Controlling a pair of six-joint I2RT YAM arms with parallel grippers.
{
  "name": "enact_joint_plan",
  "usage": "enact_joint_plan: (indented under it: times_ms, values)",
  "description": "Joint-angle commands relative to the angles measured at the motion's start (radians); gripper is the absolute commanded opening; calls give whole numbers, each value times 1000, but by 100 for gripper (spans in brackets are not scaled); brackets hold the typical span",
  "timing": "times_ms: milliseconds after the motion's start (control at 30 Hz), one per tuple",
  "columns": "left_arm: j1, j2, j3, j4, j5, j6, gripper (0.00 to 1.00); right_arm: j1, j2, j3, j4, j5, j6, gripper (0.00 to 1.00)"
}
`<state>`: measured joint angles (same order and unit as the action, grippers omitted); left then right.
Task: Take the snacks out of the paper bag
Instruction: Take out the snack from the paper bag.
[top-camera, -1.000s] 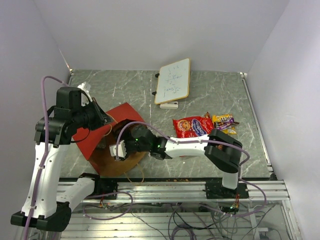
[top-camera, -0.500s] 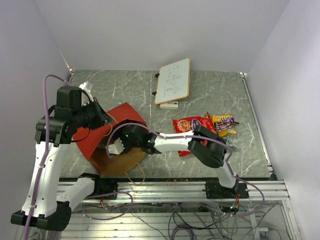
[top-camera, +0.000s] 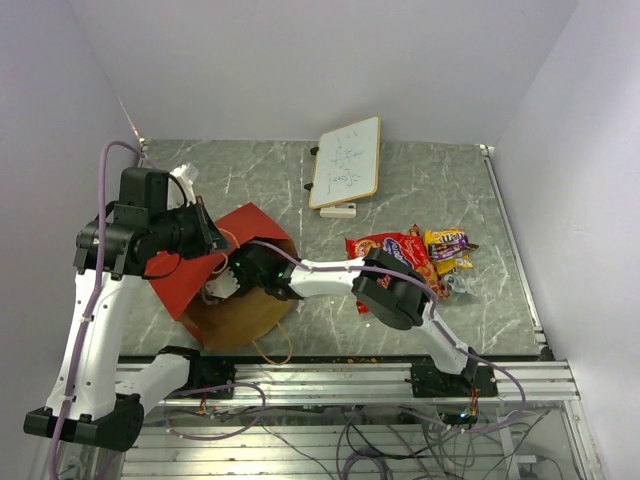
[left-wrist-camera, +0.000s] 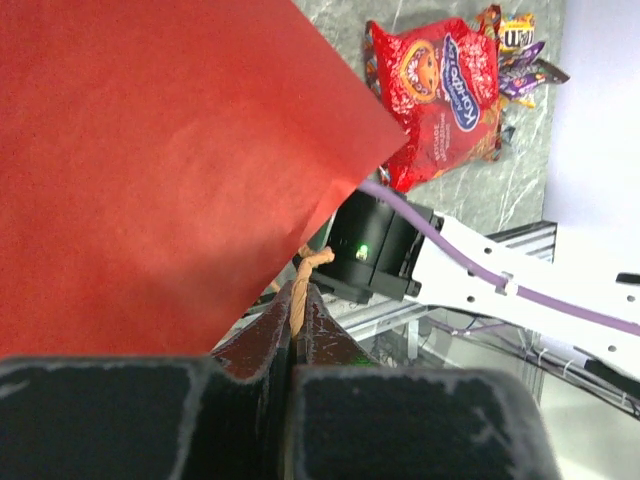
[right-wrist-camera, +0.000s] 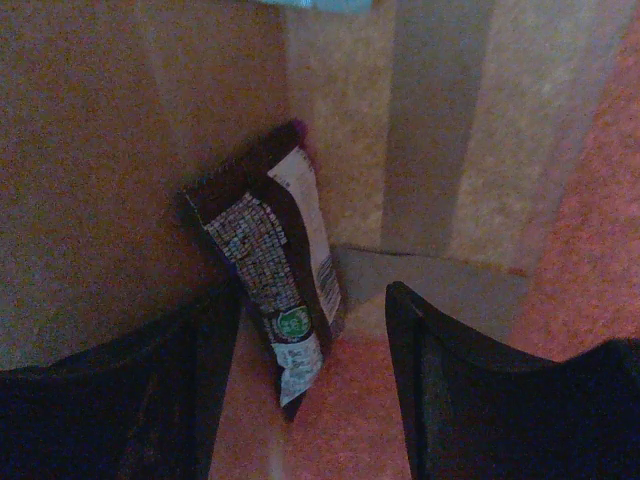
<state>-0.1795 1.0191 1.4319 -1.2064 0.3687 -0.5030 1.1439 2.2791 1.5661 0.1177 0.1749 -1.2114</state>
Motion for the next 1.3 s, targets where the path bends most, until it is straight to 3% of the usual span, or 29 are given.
enact_joint_plan:
  times_ms: [0,500,600,833,1267]
  values:
    - [2,2,38,-55,42,61,7,-31,39,41,-51,29,-29,59]
    - [3,19,59,-109,46,76,7,-71,195,204,16,92,-71,57]
    - [3,18,69,-124,43,69,7,-75,223,244,46,97,-82,50]
    - [3,10,85,-132,21,48,7,-86,214,265,69,52,-85,23]
    - [3,39,133,-111,-19,35,7,-72,41,143,34,-70,36,8]
